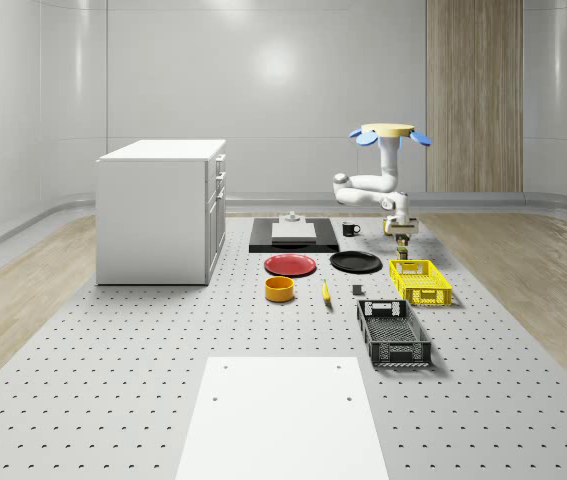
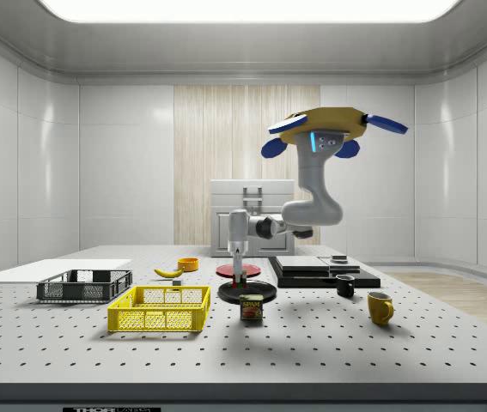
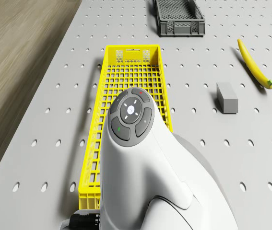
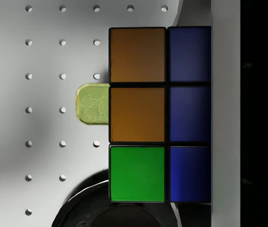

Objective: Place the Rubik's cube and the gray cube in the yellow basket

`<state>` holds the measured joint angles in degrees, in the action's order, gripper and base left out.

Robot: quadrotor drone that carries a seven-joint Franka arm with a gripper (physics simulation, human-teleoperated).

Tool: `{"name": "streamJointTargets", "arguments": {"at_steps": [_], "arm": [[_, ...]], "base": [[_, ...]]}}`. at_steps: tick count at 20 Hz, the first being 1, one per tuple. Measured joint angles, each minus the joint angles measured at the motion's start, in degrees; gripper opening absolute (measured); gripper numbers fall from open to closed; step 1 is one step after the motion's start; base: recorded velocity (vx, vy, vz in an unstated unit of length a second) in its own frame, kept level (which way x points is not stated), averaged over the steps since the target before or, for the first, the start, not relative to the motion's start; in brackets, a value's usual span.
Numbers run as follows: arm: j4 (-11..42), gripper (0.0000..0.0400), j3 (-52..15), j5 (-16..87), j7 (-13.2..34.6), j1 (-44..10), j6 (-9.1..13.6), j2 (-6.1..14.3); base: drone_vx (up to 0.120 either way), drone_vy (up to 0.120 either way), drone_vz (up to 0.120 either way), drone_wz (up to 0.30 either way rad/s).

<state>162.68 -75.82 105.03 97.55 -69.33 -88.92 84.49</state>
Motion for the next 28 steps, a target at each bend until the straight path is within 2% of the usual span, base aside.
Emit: {"name": "streamJointTargets", "arguments": {"at_steps": [28], "arm": [[-0.1, 0.0325, -0.26, -0.79, 0.39, -0.5, -1.76, 1.88]], "base": [[0.12, 0.0, 0.0, 0.0]]}}
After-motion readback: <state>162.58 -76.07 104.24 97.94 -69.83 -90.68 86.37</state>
